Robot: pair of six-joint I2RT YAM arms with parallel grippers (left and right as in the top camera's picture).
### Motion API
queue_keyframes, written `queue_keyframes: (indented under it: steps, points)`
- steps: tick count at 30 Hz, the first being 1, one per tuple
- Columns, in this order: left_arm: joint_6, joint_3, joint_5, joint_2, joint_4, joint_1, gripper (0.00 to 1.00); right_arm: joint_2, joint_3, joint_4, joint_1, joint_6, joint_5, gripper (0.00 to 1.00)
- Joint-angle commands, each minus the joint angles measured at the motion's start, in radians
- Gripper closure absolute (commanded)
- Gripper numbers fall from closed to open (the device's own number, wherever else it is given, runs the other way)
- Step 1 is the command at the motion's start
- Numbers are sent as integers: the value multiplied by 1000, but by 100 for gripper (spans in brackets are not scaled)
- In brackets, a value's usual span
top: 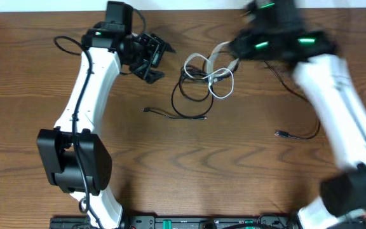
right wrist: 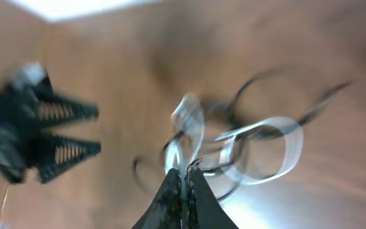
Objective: Untangle cables
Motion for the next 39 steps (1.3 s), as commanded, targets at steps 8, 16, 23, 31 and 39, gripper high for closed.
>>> queue_keyframes:
  steps: [8,16,23,31,39]
  points:
    - [488,-10,2,-6,-21,14,24,-180,261,108,-414,-49,-111,99]
    - [562,-10,-2,-6,-26,-12,24,-180,434,133,-600,-20,-245,99]
    - [639,-10,-2,-6,-35,-34,24,-135,431,-10,-586,-72,-267,99]
    - [726,-8,-129,-18,-60,-54,30,-24,431,-396,-459,-268,-171,79]
    - [743,-6,-340,-148,-145,-58,30,78,431,-605,-342,-318,43,65]
